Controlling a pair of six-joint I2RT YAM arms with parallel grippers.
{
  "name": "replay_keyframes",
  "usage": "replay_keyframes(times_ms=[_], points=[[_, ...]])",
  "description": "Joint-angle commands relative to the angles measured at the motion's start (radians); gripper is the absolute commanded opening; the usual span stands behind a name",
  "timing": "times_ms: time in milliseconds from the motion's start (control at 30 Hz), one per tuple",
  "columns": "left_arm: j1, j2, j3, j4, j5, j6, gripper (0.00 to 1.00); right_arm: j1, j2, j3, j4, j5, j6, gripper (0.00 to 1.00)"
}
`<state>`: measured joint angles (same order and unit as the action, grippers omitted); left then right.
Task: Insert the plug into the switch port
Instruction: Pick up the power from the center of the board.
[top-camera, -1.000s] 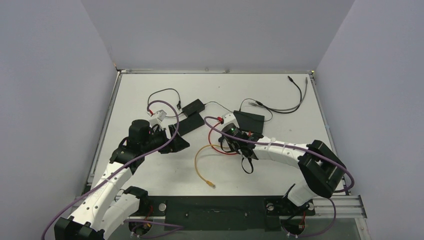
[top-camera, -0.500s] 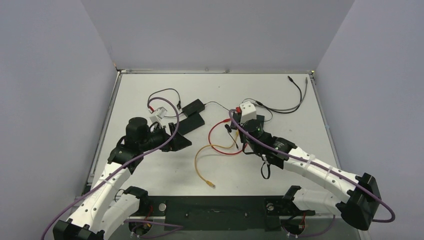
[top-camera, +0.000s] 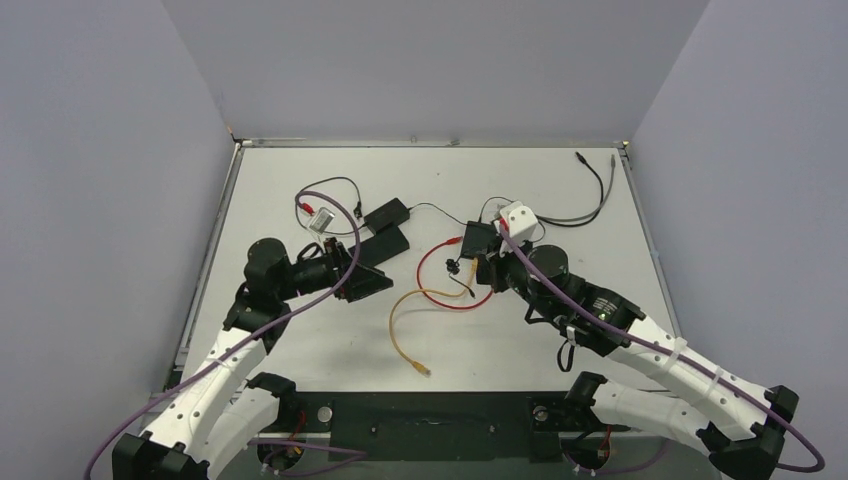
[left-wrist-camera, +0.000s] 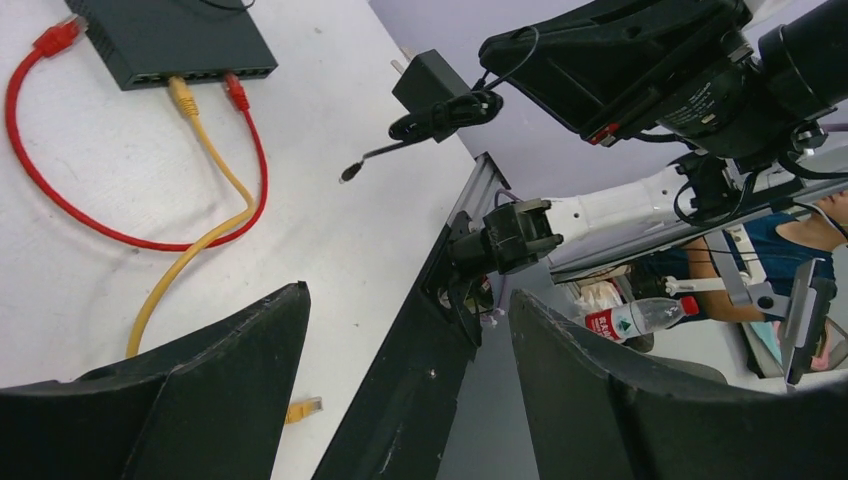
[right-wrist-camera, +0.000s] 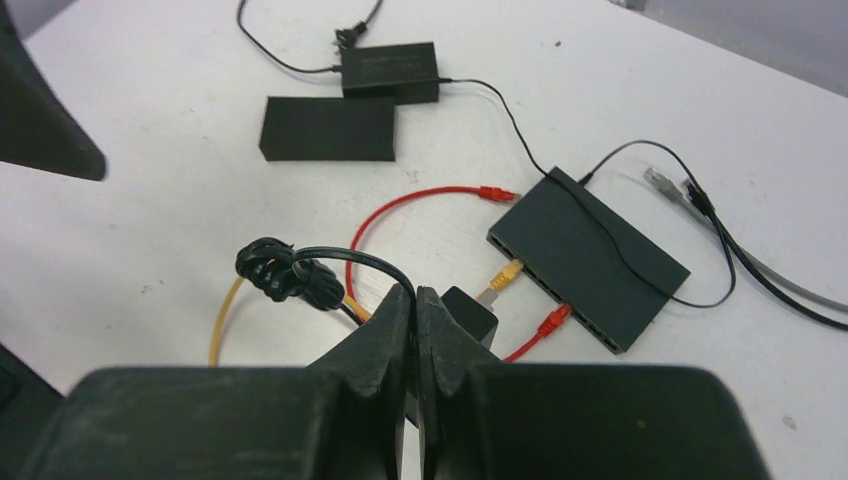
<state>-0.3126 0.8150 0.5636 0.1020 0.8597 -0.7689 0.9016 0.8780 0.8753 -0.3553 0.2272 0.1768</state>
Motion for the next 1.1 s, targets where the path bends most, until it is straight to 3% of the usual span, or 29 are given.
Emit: replay_keyframes(times_ms=[0, 200, 433, 700, 867, 1067], points=[[0.0, -0.032, -0.018, 0.252, 0.059, -0.078, 0.71, 0.032, -0.021, 0.106, 0.016, -0.062, 0.018, 0.0], [-0.018, -0.097, -0.077, 0.384, 0.0, -0.086, 0.71, 0.073, 0.029, 0.218, 0.027, -0.15, 0.043, 0.0], [-0.07, -0.165, -0.096, 0.377, -0.094, 0.031, 0.7, 0.13, 0.09, 0.321, 0.077, -0.217, 0.073, 0.0], [-0.125, -0.299, -0.226, 0.52, -0.263, 0.147, 0.69, 0.188, 0.169, 0.428, 0.118, -0.276, 0.105, 0.0], [-0.151, -0.306, -0.28, 0.675, -0.276, 0.133, 0.68, 0.211, 0.214, 0.489, 0.139, -0.28, 0.132, 0.0], [-0.215, -0.298, -0.305, 0.743, -0.326, 0.203, 0.64, 0.24, 0.267, 0.561, 0.154, -0.279, 0.153, 0.0]])
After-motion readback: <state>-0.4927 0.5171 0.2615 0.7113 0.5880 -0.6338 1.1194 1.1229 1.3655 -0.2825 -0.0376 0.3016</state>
